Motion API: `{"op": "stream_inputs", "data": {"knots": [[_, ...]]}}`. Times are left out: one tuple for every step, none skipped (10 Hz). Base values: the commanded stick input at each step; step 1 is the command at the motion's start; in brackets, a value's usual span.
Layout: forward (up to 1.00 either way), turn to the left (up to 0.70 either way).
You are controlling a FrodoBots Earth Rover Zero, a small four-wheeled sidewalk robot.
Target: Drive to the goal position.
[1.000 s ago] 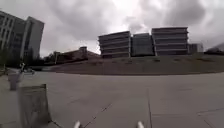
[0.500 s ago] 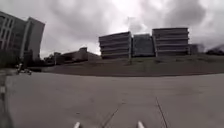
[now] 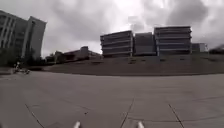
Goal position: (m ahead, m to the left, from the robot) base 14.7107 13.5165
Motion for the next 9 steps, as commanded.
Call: {"op": "stream_inputs", "data": {"knots": [[1.00,0.19],[1.00,0.07],[1.00,0.00],[1.00,0.00],[1.00,0.00],[1.00,0.00],[1.00,0.00],[1.00,0.00],[1.00,0.00]]}}
